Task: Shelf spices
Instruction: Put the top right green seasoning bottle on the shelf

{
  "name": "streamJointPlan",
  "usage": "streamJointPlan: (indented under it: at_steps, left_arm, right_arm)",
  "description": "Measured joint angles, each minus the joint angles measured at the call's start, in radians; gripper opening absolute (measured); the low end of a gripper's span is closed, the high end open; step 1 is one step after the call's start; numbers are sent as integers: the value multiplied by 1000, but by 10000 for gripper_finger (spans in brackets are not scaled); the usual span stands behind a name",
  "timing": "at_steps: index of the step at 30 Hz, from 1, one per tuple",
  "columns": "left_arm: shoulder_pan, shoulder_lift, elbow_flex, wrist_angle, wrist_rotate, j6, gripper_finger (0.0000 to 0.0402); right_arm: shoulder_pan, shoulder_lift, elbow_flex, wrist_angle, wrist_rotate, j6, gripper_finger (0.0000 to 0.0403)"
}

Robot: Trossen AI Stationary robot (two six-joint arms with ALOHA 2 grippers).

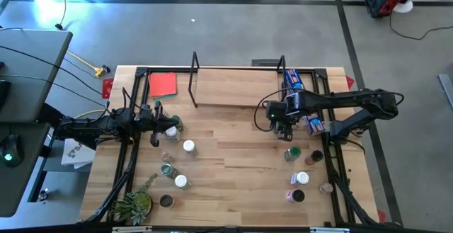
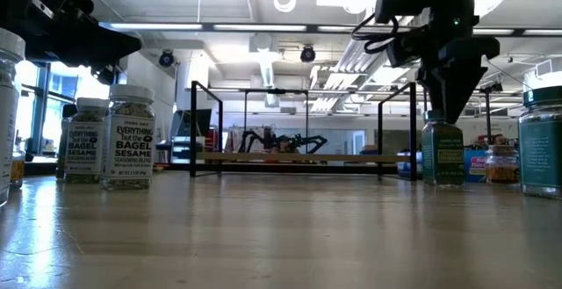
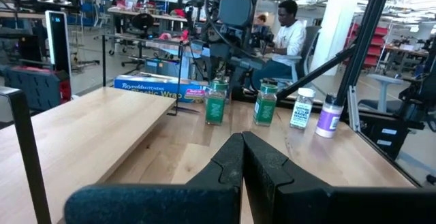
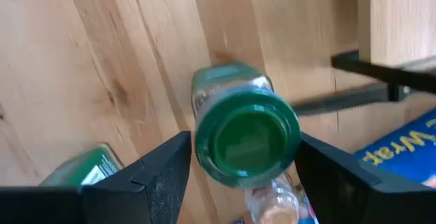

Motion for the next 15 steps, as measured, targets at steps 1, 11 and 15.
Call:
streamJointPlan:
  at_steps: [1,11,15]
  left_arm:
    - [0,0,0,0,0,0,1]
    - [0,0,0,0,-2,0,1]
    - [0,0,0,0,-1,0,1]
  right_arm:
    - [0,0,-3,10,0,-6,248]
    - [0,0,-4,64,0,-94,244]
    - [0,0,-4,65,0,-87,204]
